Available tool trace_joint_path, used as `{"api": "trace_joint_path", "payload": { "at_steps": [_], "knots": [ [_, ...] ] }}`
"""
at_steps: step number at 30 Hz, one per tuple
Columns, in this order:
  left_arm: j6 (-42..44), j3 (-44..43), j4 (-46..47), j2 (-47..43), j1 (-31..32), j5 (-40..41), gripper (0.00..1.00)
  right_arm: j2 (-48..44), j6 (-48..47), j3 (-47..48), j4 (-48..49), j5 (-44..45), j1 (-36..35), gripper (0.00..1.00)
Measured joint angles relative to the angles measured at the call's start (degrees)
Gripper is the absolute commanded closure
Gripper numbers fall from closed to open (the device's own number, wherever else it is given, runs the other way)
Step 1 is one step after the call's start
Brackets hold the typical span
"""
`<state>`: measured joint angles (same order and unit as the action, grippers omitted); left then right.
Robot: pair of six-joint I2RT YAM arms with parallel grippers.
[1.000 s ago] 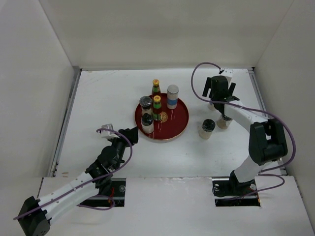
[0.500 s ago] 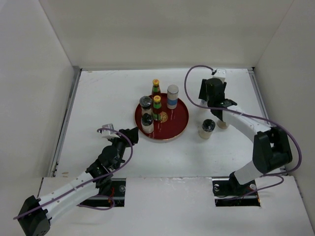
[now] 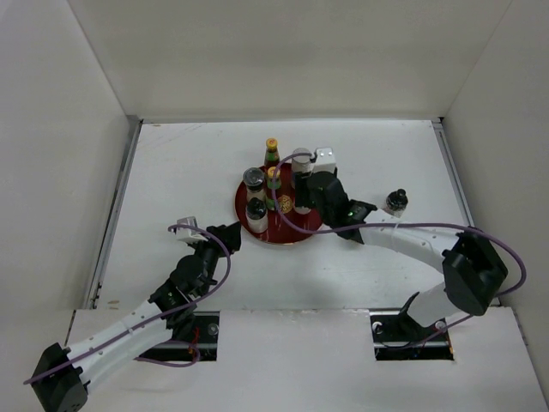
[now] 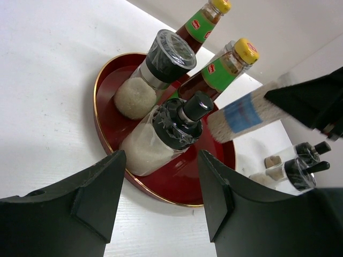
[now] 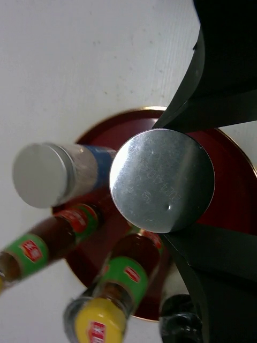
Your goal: Organize the condiment bottles
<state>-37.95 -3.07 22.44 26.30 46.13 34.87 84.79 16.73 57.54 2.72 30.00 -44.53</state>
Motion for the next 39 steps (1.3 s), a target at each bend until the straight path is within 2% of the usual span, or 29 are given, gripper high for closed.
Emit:
{"api": "trace_joint_path", "payload": {
  "at_steps": [9,12,15,17,21,24,28,33,36,39],
  "knots": [
    [0.0,0.1,0.0,-0.8,-0.2,0.0,0.46,4.0,2.6,-1.9,1.2,3.7,-12.1,0.45],
    [0.0,0.1,-0.1,-0.8,-0.3,0.0,0.46,6.2,2.4,-1.5,2.5,6.0,-15.0,0.36],
    [0.0,0.1,-0.1,-0.9,-0.3,-0.1,0.46,7.1,2.8,-1.2,3.5,7.5,-15.5,0.17],
    [0.0,0.1,-0.2,-0.9,-0.4,-0.2,0.46,7.6,3.0,-1.1,3.8,7.7,-15.6,0.11],
    [0.0,0.1,-0.2,-1.0,-0.4,-0.2,0.46,6.5,2.9,-1.1,3.4,8.0,-16.3,0.04],
    [0.0,0.1,-0.2,-1.0,-0.4,-0.2,0.46,0.3,2.7,-2.8,2.5,8.1,-16.6,0.03],
    [0.0,0.1,-0.3,-1.2,-0.4,-0.2,0.46,-16.8,3.0,-8.6,1.8,9.6,-15.0,0.03],
    [0.0,0.1,-0.2,-1.3,-0.4,-0.2,0.46,-35.1,6.9,-16.3,-2.7,14.2,-6.3,0.02],
    [-0.1,0.1,-0.3,-0.5,-0.4,-0.3,0.46,-37.5,10.5,-19.4,-9.3,16.0,-0.7,0.00],
    [-0.2,0.1,-0.1,0.2,-0.4,-0.2,0.46,-34.9,12.6,-21.6,-14.3,15.3,1.4,0.00]
  ]
}}
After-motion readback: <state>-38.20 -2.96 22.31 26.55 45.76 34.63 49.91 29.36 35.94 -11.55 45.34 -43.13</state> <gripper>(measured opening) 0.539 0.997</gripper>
